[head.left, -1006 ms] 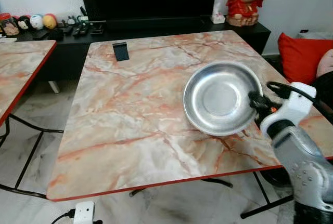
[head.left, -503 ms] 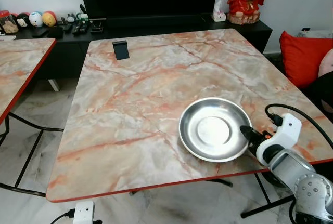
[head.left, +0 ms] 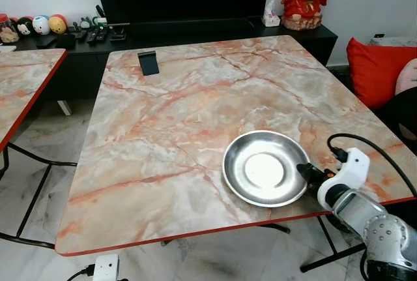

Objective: Setting the table

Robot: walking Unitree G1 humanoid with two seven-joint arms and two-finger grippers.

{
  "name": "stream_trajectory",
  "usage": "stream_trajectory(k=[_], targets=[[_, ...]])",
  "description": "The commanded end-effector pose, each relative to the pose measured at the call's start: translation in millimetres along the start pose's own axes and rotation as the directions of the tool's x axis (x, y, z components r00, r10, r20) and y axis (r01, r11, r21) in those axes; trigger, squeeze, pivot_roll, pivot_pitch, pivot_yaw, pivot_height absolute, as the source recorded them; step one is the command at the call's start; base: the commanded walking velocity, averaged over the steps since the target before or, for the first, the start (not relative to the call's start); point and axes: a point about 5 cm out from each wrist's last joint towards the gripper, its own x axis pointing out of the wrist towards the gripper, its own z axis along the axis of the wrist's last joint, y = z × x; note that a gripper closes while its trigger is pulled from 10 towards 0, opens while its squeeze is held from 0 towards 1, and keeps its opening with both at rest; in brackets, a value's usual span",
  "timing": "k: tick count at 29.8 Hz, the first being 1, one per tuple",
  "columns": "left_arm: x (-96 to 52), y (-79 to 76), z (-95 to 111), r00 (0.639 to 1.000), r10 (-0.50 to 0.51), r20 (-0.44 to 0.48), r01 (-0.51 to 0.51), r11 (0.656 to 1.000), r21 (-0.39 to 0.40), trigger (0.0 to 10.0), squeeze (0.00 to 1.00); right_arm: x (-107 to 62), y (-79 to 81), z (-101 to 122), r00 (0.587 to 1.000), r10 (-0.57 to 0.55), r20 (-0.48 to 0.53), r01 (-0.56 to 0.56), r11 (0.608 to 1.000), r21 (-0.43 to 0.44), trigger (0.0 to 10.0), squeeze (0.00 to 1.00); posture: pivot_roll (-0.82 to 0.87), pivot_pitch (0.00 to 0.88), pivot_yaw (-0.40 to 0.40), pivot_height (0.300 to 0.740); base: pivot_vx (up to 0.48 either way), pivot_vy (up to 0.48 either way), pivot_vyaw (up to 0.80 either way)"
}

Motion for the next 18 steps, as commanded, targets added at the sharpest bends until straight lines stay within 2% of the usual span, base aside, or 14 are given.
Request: stream_trajectory(k=[1,3,4,5,16,17,18], targets=[[-1.3,0.2,-7.6,0.999,0.007,-0.033,-0.007,1.000,-0.010,10.0,0.00,2.2,1.6,-3.0,1.000,-0.003,-0.030,0.002,0.999,-0.033,10.0,0.00,-0.16,0.000,0.010,0.732,0.000,0.000,0.00],[-1.3,0.0,-7.9,0.999,0.006,-0.033,-0.007,1.000,-0.011,10.0,0.00,2.2,1.4,-4.0,0.999,-0.003,-0.036,0.001,1.000,-0.031,10.0,0.00,-0.15,0.000,0.010,0.732,0.000,0.000,0.00],[-1.3,-0.4,-8.3,0.999,0.005,-0.034,-0.005,1.000,-0.011,10.0,0.00,2.0,1.8,-4.4,0.999,0.000,-0.036,-0.001,0.999,-0.034,10.0,0.84,-0.15,0.000,0.011,0.732,0.000,0.000,0.00],[-1.3,-0.8,-8.4,0.999,0.003,-0.035,-0.004,1.000,-0.010,10.0,0.00,1.9,2.1,-4.0,0.999,-0.001,-0.034,-0.001,0.999,-0.042,10.0,1.00,-0.15,0.000,0.011,0.732,0.000,0.000,0.00],[-1.4,-1.6,-9.4,0.999,-0.001,-0.039,0.001,1.000,-0.007,10.0,0.00,3.6,4.4,-0.4,0.999,-0.009,-0.033,0.005,0.994,-0.109,10.0,1.00,-0.16,0.000,0.008,0.732,0.000,0.000,0.00],[-1.5,-1.8,-9.6,0.999,-0.003,-0.040,0.003,1.000,-0.008,10.0,0.00,3.5,7.0,0.9,1.000,-0.003,-0.030,-0.001,0.992,-0.126,10.0,0.84,-0.16,0.000,0.008,0.732,0.000,0.000,0.00],[-1.5,-2.1,-9.9,0.999,-0.005,-0.041,0.005,1.000,-0.008,10.0,0.00,3.1,11.2,3.4,1.000,0.010,-0.023,-0.013,0.990,-0.140,10.0,0.16,-0.16,0.000,0.008,0.732,0.000,0.000,0.00]])
